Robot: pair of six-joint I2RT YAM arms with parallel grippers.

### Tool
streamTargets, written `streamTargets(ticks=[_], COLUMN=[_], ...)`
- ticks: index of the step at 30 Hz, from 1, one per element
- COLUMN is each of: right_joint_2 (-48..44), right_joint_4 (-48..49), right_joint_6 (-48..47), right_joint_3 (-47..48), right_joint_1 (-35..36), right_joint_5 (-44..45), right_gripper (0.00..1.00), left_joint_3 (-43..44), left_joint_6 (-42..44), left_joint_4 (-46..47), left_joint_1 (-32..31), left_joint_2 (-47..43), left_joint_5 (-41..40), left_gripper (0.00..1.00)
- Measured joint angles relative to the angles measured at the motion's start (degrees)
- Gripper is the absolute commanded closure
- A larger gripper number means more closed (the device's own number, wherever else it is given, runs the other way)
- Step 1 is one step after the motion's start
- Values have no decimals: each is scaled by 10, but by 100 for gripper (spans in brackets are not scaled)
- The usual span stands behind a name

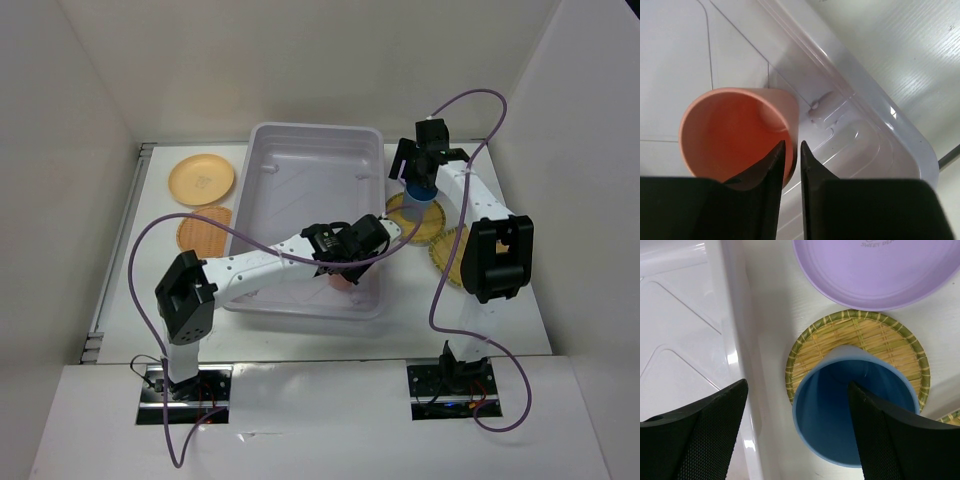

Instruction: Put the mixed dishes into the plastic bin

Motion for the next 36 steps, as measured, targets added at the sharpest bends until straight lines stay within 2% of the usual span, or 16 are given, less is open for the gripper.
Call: streamTargets(ticks=[1, 5, 6, 8, 9, 12, 13, 17, 18, 20, 21, 22, 25, 28, 32, 36], right_joint_2=[0, 0, 0, 0, 1, 2, 2, 5, 7, 11, 15, 19, 20, 30, 38, 37], right_joint_4=[0, 0, 0, 0, 0, 0, 0, 1, 1, 1, 1, 2, 3, -2, -23, -60], right_joint_6=[0, 0, 0, 0, 0, 0, 0, 0, 0, -1, 1, 3, -2, 1, 0, -6], right_joint_3=[0, 0, 0, 0, 0, 0, 0, 0, 0, 0, 0, 0, 8, 29, 50, 87], right_joint_1=[0, 0, 0, 0, 0, 0, 0, 0, 0, 0, 0, 0, 0, 0, 5, 19], right_joint_5=[0, 0, 0, 0, 0, 0, 0, 0, 0, 1, 1, 2, 16, 22, 42, 79], right_gripper=[17, 19, 21, 23, 24, 31, 32, 47, 61, 74, 92, 99, 100, 100, 100, 100], left_joint_3=[0, 0, 0, 5, 14, 50, 61, 118, 130, 145, 149, 148, 129, 83, 19, -35], left_joint_6=[3, 8, 8, 8, 5, 5, 4, 3, 3, 1, 0, -3, -16, -43, -76, -101], left_joint_4=[2, 8, 8, 1, -7, -19, -19, -24, -21, -13, -5, 5, 35, 53, 63, 62], left_joint_1=[0, 0, 0, 0, 0, 0, 0, 0, 0, 0, 0, 0, 10, 58, 149, 231], left_joint_2=[0, 0, 0, 0, 0, -5, -11, -49, -63, -99, -121, -144, -200, -245, -263, -263], left_joint_5=[0, -2, -3, -8, -13, -25, -31, -73, -87, -120, -147, -175, -241, -278, -280, -243], left_gripper=[64, 47, 32, 19, 9, 0, 0, 0, 0, 0, 0, 0, 0, 0, 0, 0])
